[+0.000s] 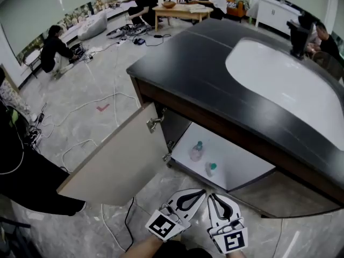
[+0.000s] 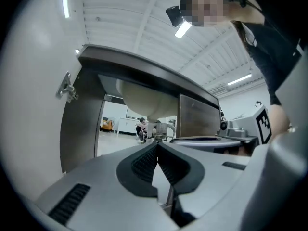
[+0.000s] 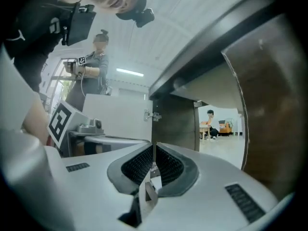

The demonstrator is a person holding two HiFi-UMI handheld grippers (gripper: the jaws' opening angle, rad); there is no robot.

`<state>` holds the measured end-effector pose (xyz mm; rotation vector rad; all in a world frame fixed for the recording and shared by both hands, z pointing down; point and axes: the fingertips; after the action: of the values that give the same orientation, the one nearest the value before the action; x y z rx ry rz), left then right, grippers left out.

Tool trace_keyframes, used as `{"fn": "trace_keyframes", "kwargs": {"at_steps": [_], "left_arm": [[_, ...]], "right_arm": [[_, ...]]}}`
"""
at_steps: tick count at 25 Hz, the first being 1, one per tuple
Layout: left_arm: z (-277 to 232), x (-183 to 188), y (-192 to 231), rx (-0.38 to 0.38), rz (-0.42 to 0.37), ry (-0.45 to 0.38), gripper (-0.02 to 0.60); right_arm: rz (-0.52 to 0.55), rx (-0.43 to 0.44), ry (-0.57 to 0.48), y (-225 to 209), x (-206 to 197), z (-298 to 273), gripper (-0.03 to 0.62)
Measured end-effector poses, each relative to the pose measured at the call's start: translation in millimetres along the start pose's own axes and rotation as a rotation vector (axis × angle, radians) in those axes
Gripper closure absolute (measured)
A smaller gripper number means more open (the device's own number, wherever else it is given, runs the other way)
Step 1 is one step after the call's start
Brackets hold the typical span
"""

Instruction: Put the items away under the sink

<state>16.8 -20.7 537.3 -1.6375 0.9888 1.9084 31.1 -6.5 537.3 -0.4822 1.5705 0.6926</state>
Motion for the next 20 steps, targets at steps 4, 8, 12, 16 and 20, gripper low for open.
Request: {"fn": "trace_keyframes", "kwargs": {"at_steps": [4, 8, 12, 16, 20], "left_arm": [[-2, 67, -20, 0.014, 0.027, -0.003, 0.575], [15, 122, -40, 0.035, 0.061, 0.020, 0.575], [25, 174, -59, 0.040, 0.060, 0.043, 0.575], [29, 230, -87, 0.035, 0.056, 0.055, 0.575], [41, 271, -102, 0.047, 0.071, 0.056, 0.575]], "right_arm": [[0.003, -0.009, -0.004, -9, 70, 7, 0.553], [-0.017, 0.012, 0.021, 2, 131, 18, 0.553], [-0.029, 0.028, 0.049, 3, 183, 31, 0.553], [-0.023, 0.044, 0.054, -1, 242, 48, 0.553], [-0.031, 0.055, 0.038, 5, 290, 55, 0.553]]}}
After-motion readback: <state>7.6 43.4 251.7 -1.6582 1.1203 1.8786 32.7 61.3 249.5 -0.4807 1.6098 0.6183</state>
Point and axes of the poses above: the fingertips, and each gripper's own axes: z backward along the fingers, y to its left, x out of its top, and after that the axes turned 7 degrees about z, right-handed
